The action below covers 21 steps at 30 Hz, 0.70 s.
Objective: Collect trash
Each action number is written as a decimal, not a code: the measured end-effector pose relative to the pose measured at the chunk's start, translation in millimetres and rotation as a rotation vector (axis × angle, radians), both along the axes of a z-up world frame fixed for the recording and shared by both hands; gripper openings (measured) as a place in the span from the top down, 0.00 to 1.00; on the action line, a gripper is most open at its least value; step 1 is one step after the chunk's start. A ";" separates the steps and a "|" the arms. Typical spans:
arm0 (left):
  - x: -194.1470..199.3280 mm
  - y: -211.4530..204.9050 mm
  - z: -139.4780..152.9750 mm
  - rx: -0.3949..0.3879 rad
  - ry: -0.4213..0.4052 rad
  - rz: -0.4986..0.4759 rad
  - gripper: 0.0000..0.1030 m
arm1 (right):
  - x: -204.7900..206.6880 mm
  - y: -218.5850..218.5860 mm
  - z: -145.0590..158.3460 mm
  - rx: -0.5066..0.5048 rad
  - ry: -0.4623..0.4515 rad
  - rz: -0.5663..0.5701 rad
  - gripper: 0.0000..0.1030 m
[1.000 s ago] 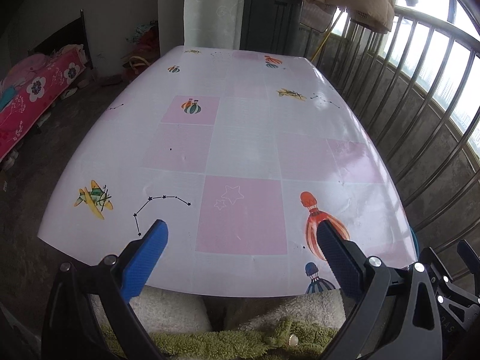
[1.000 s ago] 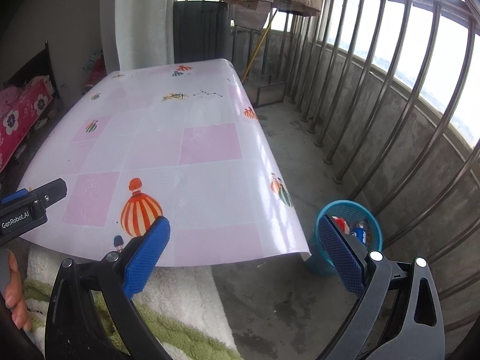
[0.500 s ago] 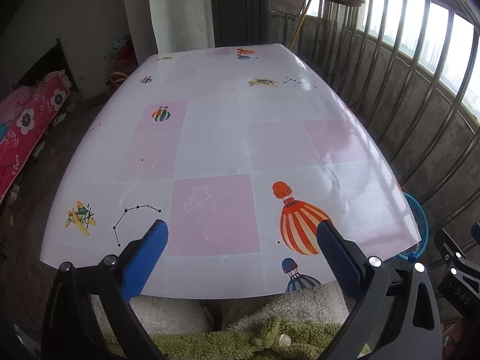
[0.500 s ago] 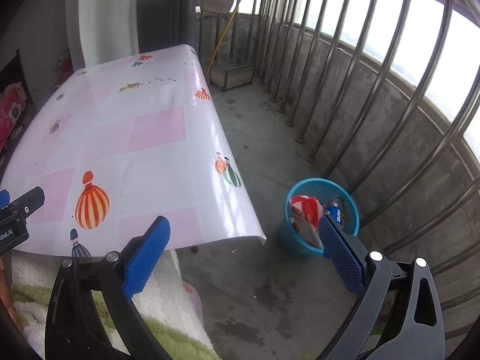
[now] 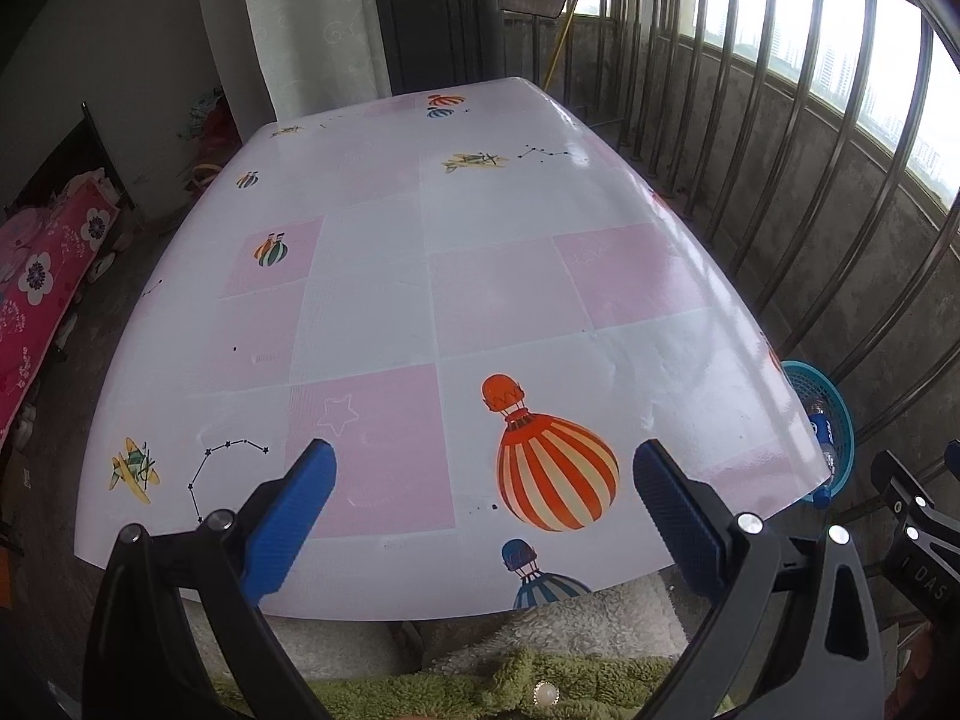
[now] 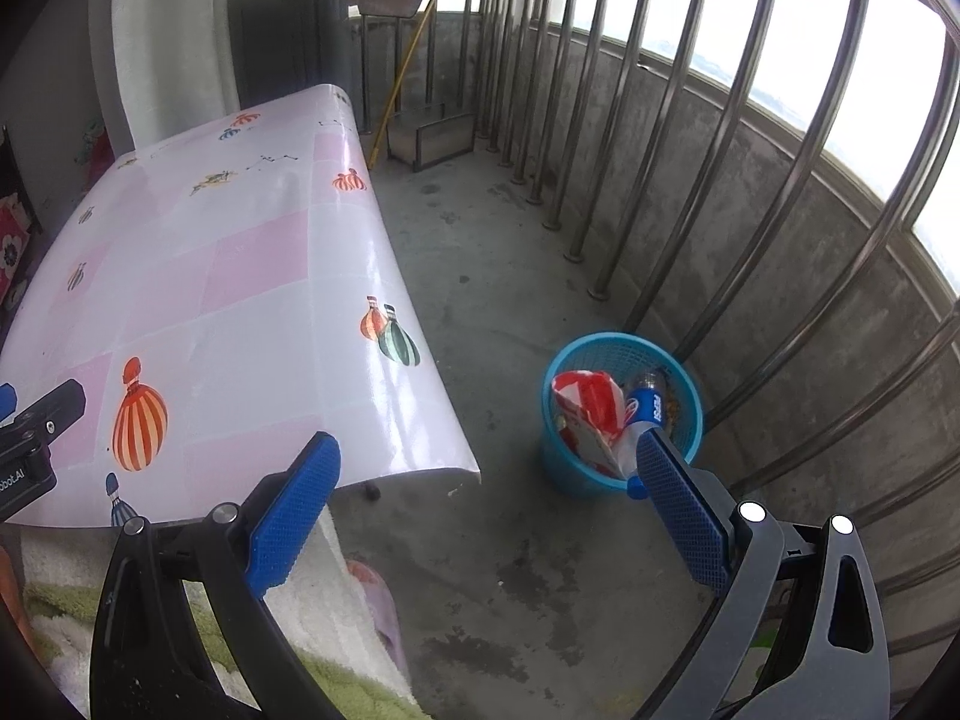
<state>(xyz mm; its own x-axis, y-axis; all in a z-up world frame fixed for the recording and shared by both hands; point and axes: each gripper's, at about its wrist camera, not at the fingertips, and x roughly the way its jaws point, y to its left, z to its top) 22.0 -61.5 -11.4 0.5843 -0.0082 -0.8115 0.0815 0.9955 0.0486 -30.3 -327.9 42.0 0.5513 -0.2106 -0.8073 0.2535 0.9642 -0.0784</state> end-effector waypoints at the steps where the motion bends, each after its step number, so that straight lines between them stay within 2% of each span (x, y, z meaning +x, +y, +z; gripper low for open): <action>1: 0.4 -1.5 -0.3 0.002 0.001 -0.003 0.06 | 0.0 -0.1 -0.3 0.002 0.001 0.000 0.08; 21: 0.1 -3.3 -2.0 0.010 0.014 -0.002 0.06 | 2.1 -0.3 -0.1 0.006 0.004 0.009 0.08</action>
<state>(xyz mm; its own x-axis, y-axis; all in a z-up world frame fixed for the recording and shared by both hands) 22.1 -64.8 -13.4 0.5731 -0.0006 -0.8195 0.0838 0.9948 0.0578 -28.2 -328.2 41.9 0.5499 -0.2010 -0.8107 0.2447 0.9668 -0.0737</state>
